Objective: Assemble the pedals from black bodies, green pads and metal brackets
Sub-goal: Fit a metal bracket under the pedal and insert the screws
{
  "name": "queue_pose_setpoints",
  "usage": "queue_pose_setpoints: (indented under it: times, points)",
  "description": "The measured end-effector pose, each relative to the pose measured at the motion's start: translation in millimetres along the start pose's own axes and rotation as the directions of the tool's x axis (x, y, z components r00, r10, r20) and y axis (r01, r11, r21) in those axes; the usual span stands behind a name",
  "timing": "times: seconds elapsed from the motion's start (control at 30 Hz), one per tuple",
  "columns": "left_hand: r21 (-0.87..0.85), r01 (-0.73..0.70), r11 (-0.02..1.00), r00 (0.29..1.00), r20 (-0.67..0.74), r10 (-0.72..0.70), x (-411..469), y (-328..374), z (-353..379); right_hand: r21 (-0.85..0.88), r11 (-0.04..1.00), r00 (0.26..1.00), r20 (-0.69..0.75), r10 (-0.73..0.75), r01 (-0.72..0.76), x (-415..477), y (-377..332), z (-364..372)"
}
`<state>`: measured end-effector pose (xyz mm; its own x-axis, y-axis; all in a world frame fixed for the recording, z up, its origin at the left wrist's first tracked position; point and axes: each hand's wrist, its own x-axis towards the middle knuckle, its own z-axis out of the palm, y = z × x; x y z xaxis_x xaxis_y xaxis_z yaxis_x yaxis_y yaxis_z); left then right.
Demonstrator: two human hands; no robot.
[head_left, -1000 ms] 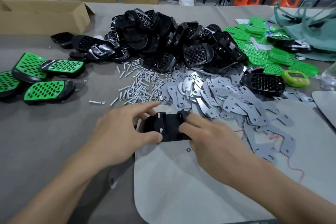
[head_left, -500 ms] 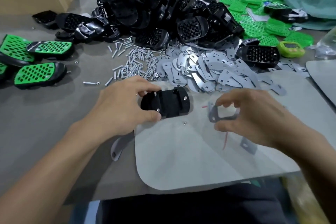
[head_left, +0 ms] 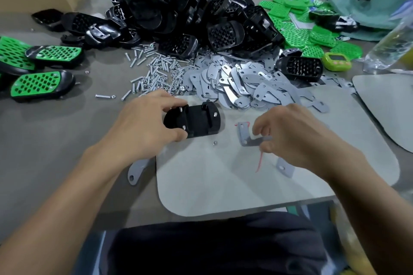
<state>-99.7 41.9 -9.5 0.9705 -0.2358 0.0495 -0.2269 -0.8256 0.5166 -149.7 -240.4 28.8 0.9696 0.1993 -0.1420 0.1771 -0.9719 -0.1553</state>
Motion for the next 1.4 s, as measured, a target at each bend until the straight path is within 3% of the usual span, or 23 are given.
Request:
queue_pose_setpoints:
  times: [0.13,0.27,0.33,0.43,0.53,0.63,0.73,0.93,1.2,1.4]
  points:
    - [-0.018,0.003,1.000,1.000,0.005,-0.003,1.1,0.9,0.3,-0.193,0.977,0.995,0.048,-0.086,0.094,6.1,-8.9,-3.1]
    - [-0.028,-0.007,1.000,1.000,-0.010,0.007,-1.4,1.2,3.6,-0.260,0.958,0.992,0.065,-0.111,0.124,4.3,-8.3,-1.0]
    - [-0.052,-0.010,0.999,1.000,-0.016,0.009,-2.6,-1.0,5.3,-0.163,0.984,0.993,-0.074,-0.089,0.076,0.6,-10.1,1.1]
    - [-0.176,0.000,0.984,0.999,-0.041,-0.007,-4.6,-8.2,11.1,0.173,0.985,0.948,-0.314,0.039,0.016,2.1,-15.3,-5.1]
    - [-0.336,0.009,0.942,0.998,-0.052,-0.028,-6.3,-15.3,17.8,0.451,0.892,0.945,-0.296,0.139,0.010,19.1,-24.9,-17.6]
    - [-0.447,-0.010,0.895,1.000,-0.026,-0.002,-1.3,-19.9,21.4,0.554,0.832,0.975,-0.194,0.105,0.020,41.4,-41.2,-21.6]
    - [-0.507,-0.027,0.862,1.000,-0.019,0.021,1.6,-22.7,24.1,0.592,0.805,0.989,-0.133,0.067,0.025,60.3,-62.4,-14.8]
    - [-0.531,-0.029,0.847,0.999,-0.039,0.011,1.5,-23.2,31.1,0.519,0.855,0.993,-0.100,0.065,-0.004,81.5,-69.6,2.3]
    - [-0.545,-0.030,0.838,0.999,-0.050,0.003,1.4,-26.3,31.1,0.585,0.811,0.952,-0.235,0.197,-0.024,85.3,-68.8,22.4]
    - [-0.491,-0.009,0.871,1.000,-0.029,-0.006,3.2,-23.5,26.3,0.581,0.813,0.945,-0.240,0.221,-0.042,90.2,-68.8,29.0]
